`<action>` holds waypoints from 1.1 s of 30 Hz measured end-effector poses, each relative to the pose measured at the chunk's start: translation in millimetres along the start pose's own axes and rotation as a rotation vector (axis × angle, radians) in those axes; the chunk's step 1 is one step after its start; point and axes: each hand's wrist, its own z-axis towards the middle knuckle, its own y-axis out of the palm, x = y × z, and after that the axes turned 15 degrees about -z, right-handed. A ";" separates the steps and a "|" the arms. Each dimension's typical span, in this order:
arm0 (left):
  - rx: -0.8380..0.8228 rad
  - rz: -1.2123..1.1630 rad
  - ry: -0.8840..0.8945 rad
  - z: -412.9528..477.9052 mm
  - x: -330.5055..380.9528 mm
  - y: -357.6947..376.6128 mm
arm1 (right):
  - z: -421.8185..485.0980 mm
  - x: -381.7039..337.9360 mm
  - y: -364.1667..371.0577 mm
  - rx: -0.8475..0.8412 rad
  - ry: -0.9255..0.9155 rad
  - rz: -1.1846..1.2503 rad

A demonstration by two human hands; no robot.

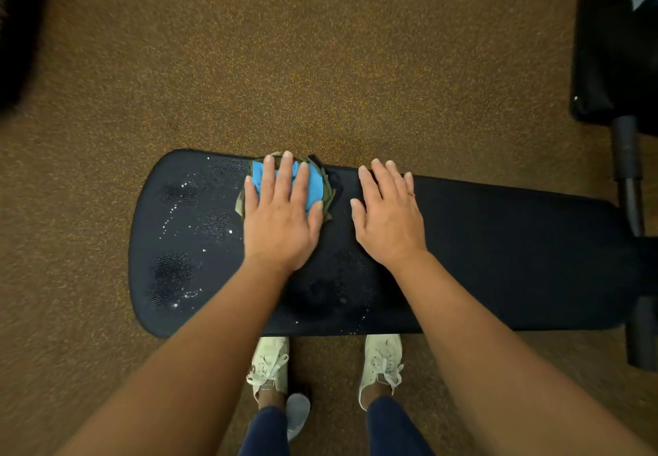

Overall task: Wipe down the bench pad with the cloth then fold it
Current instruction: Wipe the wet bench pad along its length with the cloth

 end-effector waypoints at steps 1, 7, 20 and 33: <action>0.005 -0.011 -0.046 -5.3 10.0 4.8 | -0.5 -0.2 0.5 -0.001 0.002 0.002; -0.148 0.036 0.357 -25.8 -26.8 -11.7 | 0.0 1.2 -0.6 -0.001 -0.003 -0.031; -0.096 0.037 0.271 -1.7 -29.0 -13.2 | -0.7 -3.1 -2.8 0.031 0.020 -0.073; -0.045 0.008 0.216 14.1 -20.2 -8.8 | 1.5 -9.6 0.5 0.042 0.058 0.000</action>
